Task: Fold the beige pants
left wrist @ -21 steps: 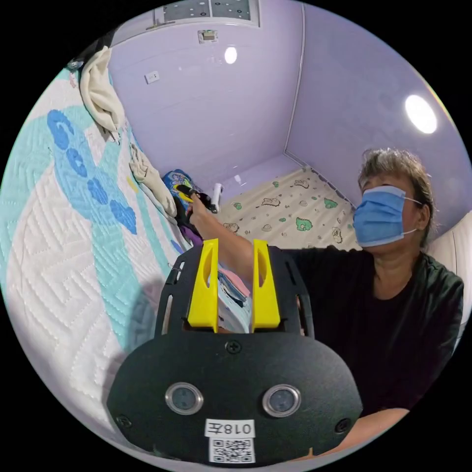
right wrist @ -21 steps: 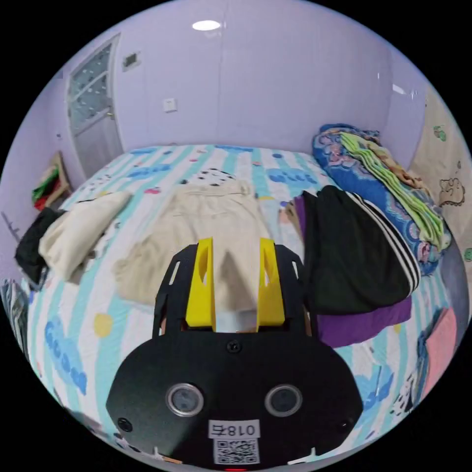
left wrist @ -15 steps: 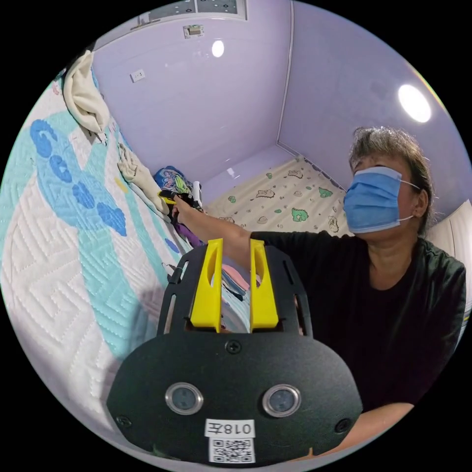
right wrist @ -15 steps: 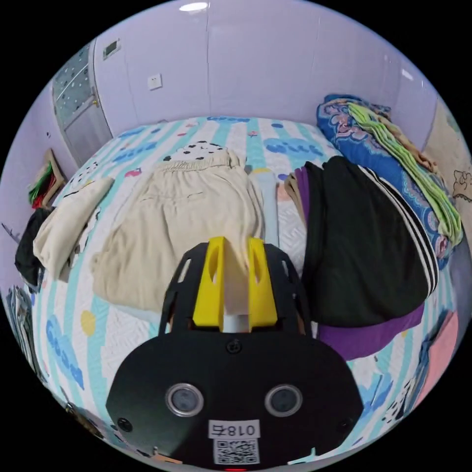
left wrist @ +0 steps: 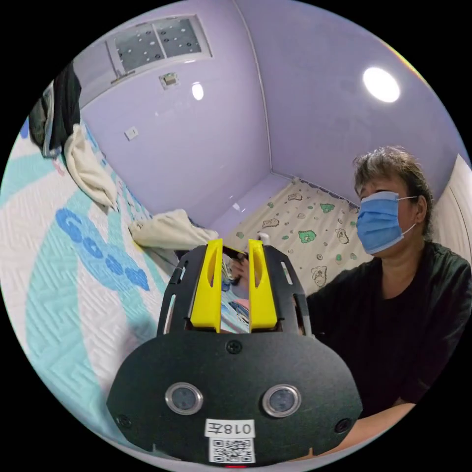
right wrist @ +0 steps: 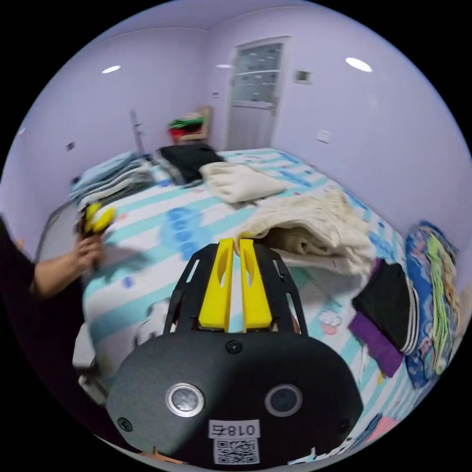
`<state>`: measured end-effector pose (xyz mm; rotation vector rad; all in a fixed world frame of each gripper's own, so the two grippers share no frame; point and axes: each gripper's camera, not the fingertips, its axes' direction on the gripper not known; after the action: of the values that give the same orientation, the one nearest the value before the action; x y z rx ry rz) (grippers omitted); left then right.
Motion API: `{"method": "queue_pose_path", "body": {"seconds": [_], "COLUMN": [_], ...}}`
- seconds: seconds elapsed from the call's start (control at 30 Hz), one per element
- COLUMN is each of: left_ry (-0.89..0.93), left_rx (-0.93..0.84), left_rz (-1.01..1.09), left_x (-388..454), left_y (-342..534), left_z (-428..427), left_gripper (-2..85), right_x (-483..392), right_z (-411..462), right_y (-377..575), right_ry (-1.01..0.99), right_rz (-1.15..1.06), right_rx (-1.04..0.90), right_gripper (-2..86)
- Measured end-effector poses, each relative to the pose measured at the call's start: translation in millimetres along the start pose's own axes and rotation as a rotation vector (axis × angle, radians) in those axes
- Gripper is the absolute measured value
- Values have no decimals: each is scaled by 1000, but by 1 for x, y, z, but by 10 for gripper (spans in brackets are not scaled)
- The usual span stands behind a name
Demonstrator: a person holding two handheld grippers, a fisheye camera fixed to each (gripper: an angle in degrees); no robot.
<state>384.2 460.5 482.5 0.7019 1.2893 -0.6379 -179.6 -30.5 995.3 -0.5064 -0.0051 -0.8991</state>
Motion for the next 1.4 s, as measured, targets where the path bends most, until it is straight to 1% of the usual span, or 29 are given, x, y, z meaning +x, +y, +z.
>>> {"method": "queue_pose_path", "body": {"seconds": [0.07,0.13,0.17,0.2,0.23,0.27,0.3,0.37,0.4,0.43,0.47,0.53,0.57,0.63,0.7,0.73,0.8,0.83,0.93,1.07,1.13,1.2,1.3,1.37,1.4], "left_ry": [-38,-110,-135,-186,-224,-234,-242,-250,-254,-253,-255,-316,-352,-491,-533,-526,-513,-533,-606,-601,-629,-655,-670,-682,-675], "left_rx": [35,55,53,45,21,1,-58,-198,-323,-449,-511,-772,-835,-1085,-1235,-1304,-1395,-1433,-1460,-1491,-1517,-1520,-1499,-1500,-1487], "left_rz": [40,118,136,163,178,181,189,224,250,282,297,395,446,697,828,869,906,961,1058,1046,1157,1195,1122,1148,1124], "left_x": [31,80,94,120,145,158,184,226,256,288,303,366,382,430,447,453,459,464,475,484,495,501,502,504,505], "left_y": [-15,-37,-41,-49,-54,-56,-59,-61,-57,-44,-36,12,26,84,118,133,150,161,176,180,199,208,205,211,209], "left_z": [-7,-13,-13,-12,-6,-2,13,48,79,113,130,199,214,264,292,307,326,335,351,357,355,349,335,323,314], "left_gripper": [88,95,97,99,102,104,107,110,112,114,115,132,134,138,142,147,149,144,119,116,115,113,105,89,73], "right_x": [-86,-141,-166,-174,-178,-170,-164,-130,-120,-101,-84,-66,-60,-57,-58,-60,-65,-69,-81,-97,-103,-108,-119,-127,-129], "right_z": [-22,-36,-40,-43,-50,-57,-61,-78,-83,-94,-104,-116,-124,-134,-143,-149,-158,-164,-179,-191,-195,-199,-211,-219,-221], "right_y": [30,58,78,89,110,130,140,185,197,224,253,293,314,340,358,370,385,395,421,457,468,476,484,491,493], "right_ry": [-221,-362,-375,-387,-433,-491,-514,-531,-527,-526,-528,-542,-548,-533,-511,-504,-501,-492,-463,-447,-447,-447,-425,-397,-391], "right_rz": [-216,-327,-342,-338,-269,-153,-87,191,265,414,566,727,789,835,850,855,861,866,874,916,932,934,917,907,909], "right_rx": [-68,-126,-191,-202,-203,-186,-176,-102,-73,0,78,180,231,266,277,287,305,318,345,374,386,398,416,422,425], "right_gripper": [25,40,46,47,47,45,45,40,38,27,17,7,3,-1,-2,-3,-3,-4,-4,-4,-4,-4,-4,-4,-4]}}
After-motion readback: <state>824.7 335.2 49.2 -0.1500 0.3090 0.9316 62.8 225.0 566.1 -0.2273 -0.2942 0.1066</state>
